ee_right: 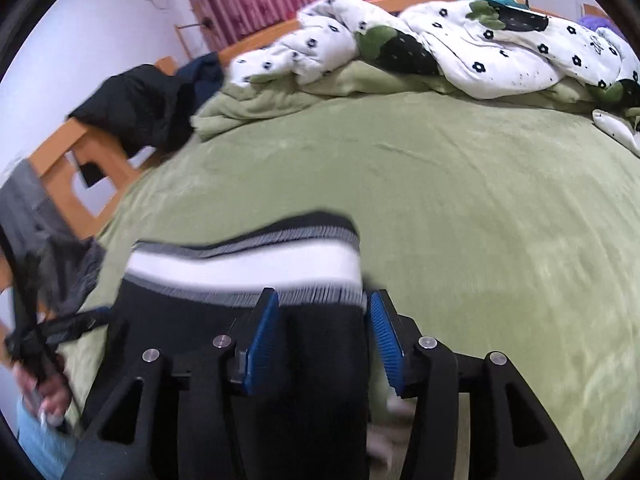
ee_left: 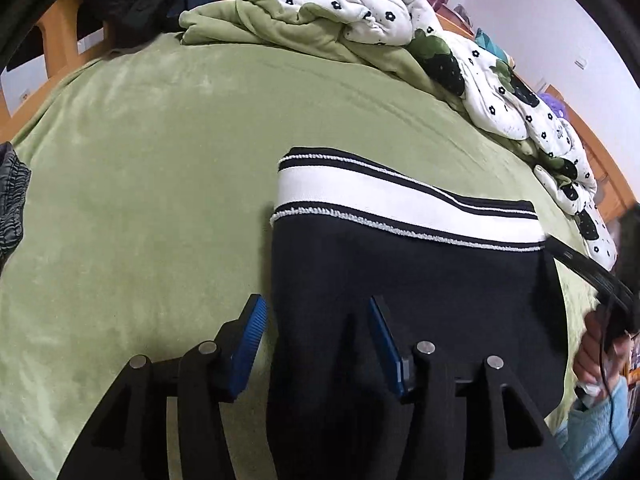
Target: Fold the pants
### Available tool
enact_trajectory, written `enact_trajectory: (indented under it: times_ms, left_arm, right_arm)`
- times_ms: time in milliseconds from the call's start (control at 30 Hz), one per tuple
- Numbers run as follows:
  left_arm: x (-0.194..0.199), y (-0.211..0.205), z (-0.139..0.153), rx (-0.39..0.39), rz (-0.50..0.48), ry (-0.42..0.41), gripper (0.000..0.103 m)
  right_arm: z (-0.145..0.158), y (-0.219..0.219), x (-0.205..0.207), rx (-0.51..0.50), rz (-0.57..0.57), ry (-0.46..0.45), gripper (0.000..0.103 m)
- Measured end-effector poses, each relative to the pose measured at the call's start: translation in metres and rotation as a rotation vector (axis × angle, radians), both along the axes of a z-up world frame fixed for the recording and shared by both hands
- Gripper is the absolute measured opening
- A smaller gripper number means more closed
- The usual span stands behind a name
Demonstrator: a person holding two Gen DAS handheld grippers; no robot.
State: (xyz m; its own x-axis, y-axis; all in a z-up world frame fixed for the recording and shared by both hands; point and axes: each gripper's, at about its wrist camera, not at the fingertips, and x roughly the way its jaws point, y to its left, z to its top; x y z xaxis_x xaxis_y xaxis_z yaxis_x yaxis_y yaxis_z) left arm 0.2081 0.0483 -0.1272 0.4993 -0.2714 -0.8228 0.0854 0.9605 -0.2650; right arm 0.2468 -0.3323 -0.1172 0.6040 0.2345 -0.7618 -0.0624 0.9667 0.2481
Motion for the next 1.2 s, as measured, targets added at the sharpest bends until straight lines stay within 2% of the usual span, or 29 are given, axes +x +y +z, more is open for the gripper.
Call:
enact_trajectory:
  times_ms: [33, 67, 133, 200, 367, 433, 500, 600, 667, 733, 800, 867, 900, 1000, 1200]
  left_arm:
    - [-0.001, 0.002, 0.000, -0.003, 0.003, -0.004, 0.050]
    - [-0.002, 0.004, 0.001, -0.003, 0.003, -0.008, 0.050]
    - [-0.004, 0.007, 0.003, 0.000, 0.010, -0.016, 0.050]
    - [-0.007, 0.012, 0.006, -0.016, 0.008, -0.029, 0.050]
    - [-0.004, 0.005, 0.004, -0.067, -0.009, -0.025, 0.050]
    - [-0.005, -0.002, 0.005, -0.051, -0.018, -0.034, 0.050]
    - [-0.010, -0.010, 0.014, -0.007, -0.039, -0.085, 0.050]
    - [-0.008, -0.023, 0.036, 0.007, -0.057, -0.169, 0.050]
    - [0.003, -0.036, 0.045, -0.013, -0.077, -0.182, 0.050]
    - [0.016, -0.053, 0.047, 0.004, -0.093, -0.194, 0.050]
    - [0.031, -0.064, 0.039, 0.057, -0.069, -0.189, 0.050]
    - [0.043, -0.067, 0.024, 0.082, -0.041, -0.164, 0.050]
    - [0.049, -0.067, 0.013, 0.108, -0.026, -0.146, 0.050]
    - [0.058, -0.068, -0.012, 0.161, -0.018, -0.097, 0.050]
    - [0.060, -0.061, -0.016, 0.114, -0.009, -0.084, 0.050]
  right_arm:
    - [-0.006, -0.001, 0.008, 0.008, -0.010, 0.026, 0.045]
    - [-0.012, -0.001, 0.013, 0.041, -0.004, 0.046, 0.030]
    - [-0.011, -0.004, 0.006, 0.040, -0.001, -0.008, 0.022]
    - [-0.007, -0.016, -0.010, 0.116, 0.007, -0.069, 0.017]
    - [-0.033, -0.019, -0.013, 0.065, -0.071, -0.023, 0.017]
    - [-0.023, -0.016, -0.008, 0.061, -0.063, -0.002, 0.018]
    - [-0.009, -0.016, -0.009, 0.056, -0.065, 0.010, 0.021]
    - [0.015, -0.008, -0.016, 0.031, -0.059, -0.046, 0.025]
    - [0.025, 0.008, -0.014, -0.010, -0.014, -0.076, 0.031]
    - [0.026, 0.025, -0.009, -0.049, 0.037, -0.091, 0.031]
    - [0.016, 0.033, -0.001, -0.074, 0.057, -0.068, 0.031]
    - [-0.009, 0.033, 0.011, -0.094, 0.058, -0.013, 0.029]
    - [-0.018, 0.030, 0.012, -0.095, 0.052, -0.015, 0.026]
    - [-0.027, 0.024, 0.013, -0.082, 0.060, -0.046, 0.026]
    - [-0.028, 0.031, 0.018, -0.131, 0.064, -0.053, 0.026]
